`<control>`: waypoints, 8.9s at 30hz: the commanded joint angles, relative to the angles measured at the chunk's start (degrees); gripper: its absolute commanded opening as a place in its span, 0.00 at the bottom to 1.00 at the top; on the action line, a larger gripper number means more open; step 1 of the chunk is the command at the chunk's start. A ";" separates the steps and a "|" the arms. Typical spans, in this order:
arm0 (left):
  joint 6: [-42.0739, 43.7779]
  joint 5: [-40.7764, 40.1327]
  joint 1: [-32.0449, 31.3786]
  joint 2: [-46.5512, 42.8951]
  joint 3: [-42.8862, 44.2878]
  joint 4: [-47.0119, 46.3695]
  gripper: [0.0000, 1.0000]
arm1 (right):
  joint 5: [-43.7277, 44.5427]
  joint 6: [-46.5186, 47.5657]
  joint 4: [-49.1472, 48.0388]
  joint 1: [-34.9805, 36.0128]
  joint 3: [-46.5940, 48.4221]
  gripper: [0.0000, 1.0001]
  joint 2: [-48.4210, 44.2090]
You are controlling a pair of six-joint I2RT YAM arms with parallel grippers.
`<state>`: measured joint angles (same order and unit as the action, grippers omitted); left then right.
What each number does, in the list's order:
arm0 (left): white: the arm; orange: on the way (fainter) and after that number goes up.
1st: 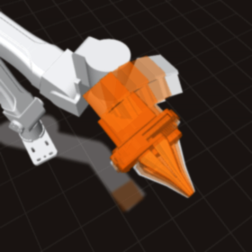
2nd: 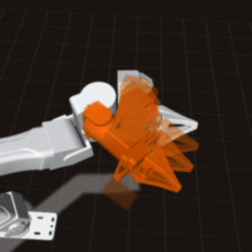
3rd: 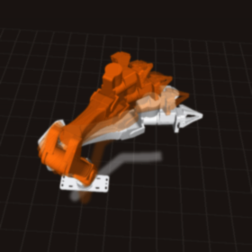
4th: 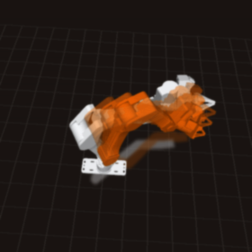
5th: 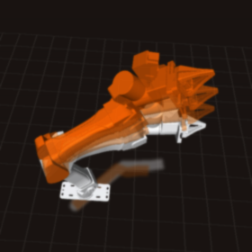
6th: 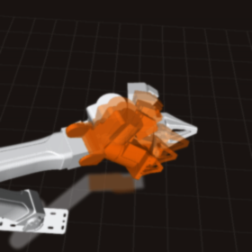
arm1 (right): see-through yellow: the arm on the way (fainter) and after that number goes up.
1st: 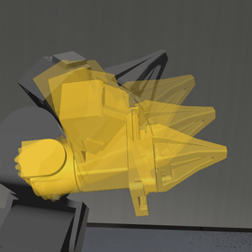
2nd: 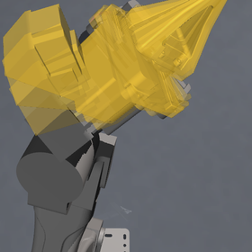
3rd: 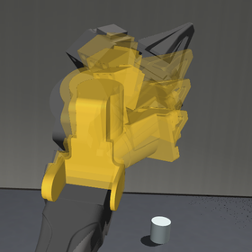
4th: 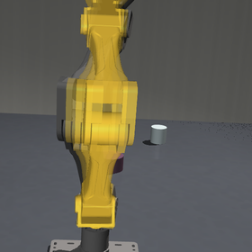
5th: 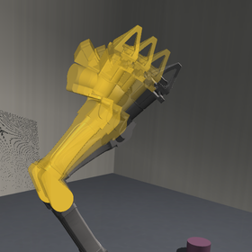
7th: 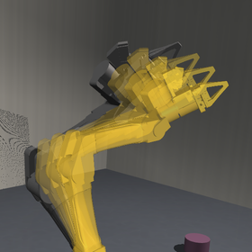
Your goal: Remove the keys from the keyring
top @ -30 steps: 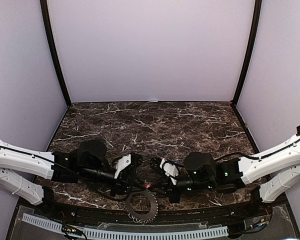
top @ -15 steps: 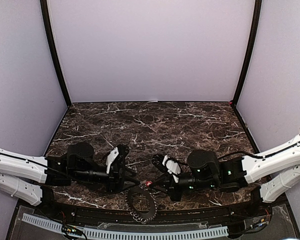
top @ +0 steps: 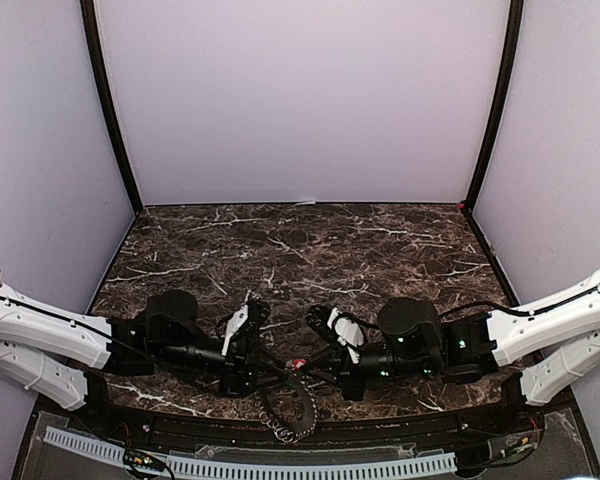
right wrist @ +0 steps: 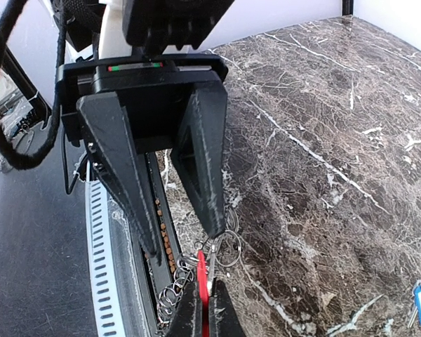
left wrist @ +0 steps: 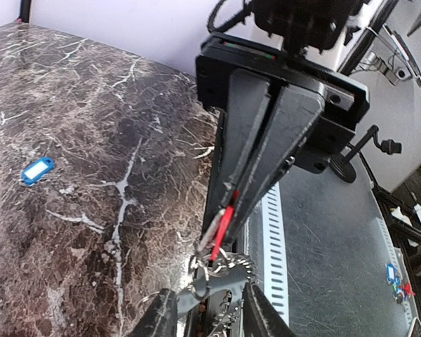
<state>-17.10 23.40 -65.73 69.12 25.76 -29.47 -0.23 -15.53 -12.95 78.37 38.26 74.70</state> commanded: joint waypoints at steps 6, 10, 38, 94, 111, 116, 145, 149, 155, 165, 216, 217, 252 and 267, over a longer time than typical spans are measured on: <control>1.59 3.35 0.17 2.33 0.62 -4.28 0.33 | 0.55 -0.18 -2.02 -0.26 1.22 0.00 -1.40; 2.60 2.31 0.17 3.34 1.34 -3.56 0.31 | 0.53 -0.03 -1.87 -0.23 1.51 0.00 -1.30; 4.69 2.77 -0.22 0.92 -0.57 -5.47 0.00 | -6.97 -10.17 2.78 -8.43 2.02 0.00 0.94; 5.39 -7.93 -1.34 5.48 5.05 3.01 0.34 | -16.73 -11.03 2.23 -10.76 3.75 0.00 1.63; 7.76 -9.54 -0.86 6.29 5.29 0.99 0.29 | -17.40 -10.40 2.43 -10.77 4.15 0.00 1.75; 8.67 -10.16 -0.85 6.37 5.21 0.23 0.32 | -17.68 -10.39 2.43 -10.78 4.32 0.00 2.01; 8.24 -10.70 -0.88 3.37 1.21 -4.62 0.00 | -10.97 -13.09 5.43 -11.74 1.32 0.00 -0.95; 7.90 -11.18 -0.88 2.03 0.24 -5.37 0.00 | -10.75 -13.51 5.40 -12.09 0.39 0.00 -1.24; 7.52 -11.57 -0.87 0.57 -0.51 -6.35 0.00 | -12.28 -12.92 4.25 -12.19 -0.17 0.00 -0.24; 7.59 -13.42 -0.78 -2.15 -1.46 -13.67 0.00 | -16.62 -8.23 5.16 -8.54 5.00 0.00 7.31; -0.13 -9.51 -0.09 0.55 -3.16 -10.67 0.40 | -7.46 -11.32 -1.59 -7.64 0.80 0.00 1.43; -0.38 -9.77 -0.09 0.42 -0.96 -6.84 0.40 | -7.42 -11.35 -1.52 -7.64 0.84 0.00 1.34; 2.34 -11.10 -0.33 4.67 18.12 26.32 0.04 | -6.08 -11.76 -0.73 -7.64 0.10 0.00 0.01; 1.60 -14.56 -0.31 -1.62 12.62 19.66 0.00 | -4.10 -12.34 1.45 -7.67 -1.73 0.00 -3.85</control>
<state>-15.42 10.46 -65.91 70.11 39.94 -8.14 -5.96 -27.22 -11.20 70.50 37.95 72.66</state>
